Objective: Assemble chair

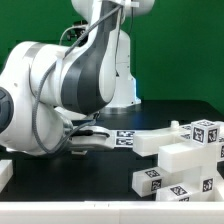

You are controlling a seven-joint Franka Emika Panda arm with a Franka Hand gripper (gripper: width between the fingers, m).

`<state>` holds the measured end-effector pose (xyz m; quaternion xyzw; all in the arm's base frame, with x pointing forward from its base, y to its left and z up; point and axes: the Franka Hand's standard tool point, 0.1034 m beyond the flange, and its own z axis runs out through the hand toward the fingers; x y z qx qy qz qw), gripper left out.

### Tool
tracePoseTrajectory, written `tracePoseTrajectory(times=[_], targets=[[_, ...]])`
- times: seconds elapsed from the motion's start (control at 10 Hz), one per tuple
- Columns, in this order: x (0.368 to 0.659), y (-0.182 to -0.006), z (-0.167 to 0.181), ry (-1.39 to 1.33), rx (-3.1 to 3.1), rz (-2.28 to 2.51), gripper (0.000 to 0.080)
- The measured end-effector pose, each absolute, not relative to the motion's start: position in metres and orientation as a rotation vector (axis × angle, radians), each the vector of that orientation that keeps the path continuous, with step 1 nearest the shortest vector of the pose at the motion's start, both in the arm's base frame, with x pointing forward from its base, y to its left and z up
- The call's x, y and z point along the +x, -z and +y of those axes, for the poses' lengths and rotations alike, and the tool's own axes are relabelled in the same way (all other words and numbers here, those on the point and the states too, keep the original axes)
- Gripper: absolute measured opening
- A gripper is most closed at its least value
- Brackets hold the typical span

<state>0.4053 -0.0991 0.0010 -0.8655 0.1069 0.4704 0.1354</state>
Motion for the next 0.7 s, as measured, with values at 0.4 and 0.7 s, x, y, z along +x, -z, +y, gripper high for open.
tracePoseTrajectory(times=[0.4, 0.7], targets=[[0.406, -0.001, -0.099, -1.357, -2.51, 0.31, 0.0279], [0.42, -0.014, -0.098, -1.269, -2.561, 0.292, 0.0279]])
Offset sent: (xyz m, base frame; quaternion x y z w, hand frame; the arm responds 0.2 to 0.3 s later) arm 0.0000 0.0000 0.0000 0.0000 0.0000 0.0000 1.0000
